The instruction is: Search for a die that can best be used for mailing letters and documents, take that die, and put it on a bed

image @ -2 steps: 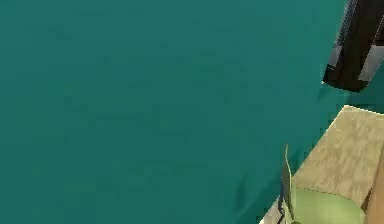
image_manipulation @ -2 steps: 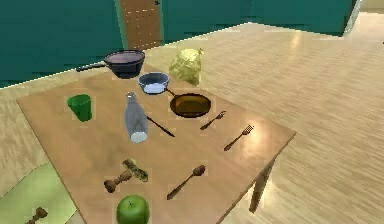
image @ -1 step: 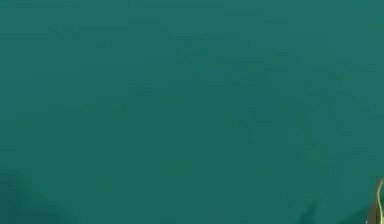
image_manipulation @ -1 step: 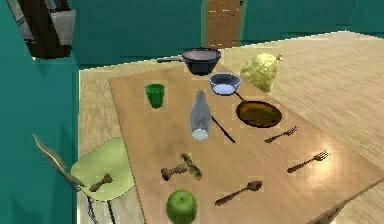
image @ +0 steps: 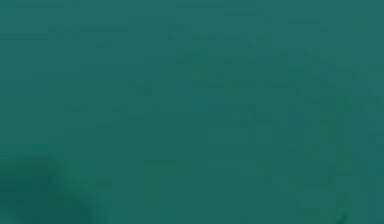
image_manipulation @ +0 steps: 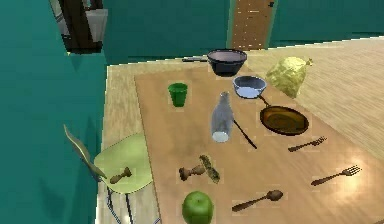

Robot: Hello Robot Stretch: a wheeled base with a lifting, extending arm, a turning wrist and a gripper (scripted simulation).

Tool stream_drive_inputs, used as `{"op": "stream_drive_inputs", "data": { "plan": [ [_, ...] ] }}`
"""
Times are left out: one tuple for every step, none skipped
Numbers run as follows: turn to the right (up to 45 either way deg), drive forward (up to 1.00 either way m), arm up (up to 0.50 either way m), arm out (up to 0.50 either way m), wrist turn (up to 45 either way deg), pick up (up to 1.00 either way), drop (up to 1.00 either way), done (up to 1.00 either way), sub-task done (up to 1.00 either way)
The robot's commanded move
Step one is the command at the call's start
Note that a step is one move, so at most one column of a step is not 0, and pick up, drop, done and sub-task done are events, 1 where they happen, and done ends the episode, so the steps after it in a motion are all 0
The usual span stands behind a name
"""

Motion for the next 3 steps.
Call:
{"op": "stream_drive_inputs", "data": {
  "plan": [
    [0.0,0.0,0.5,0.0,0.0,0.0,0.0,0.0,0.0],
    [0.0,0.0,0.36,0.0,0.0,0.0,0.0,0.0,0.0],
    [0.0,0.0,0.0,0.22,0.0,0.0,0.0,0.0,0.0]
  ]
}}
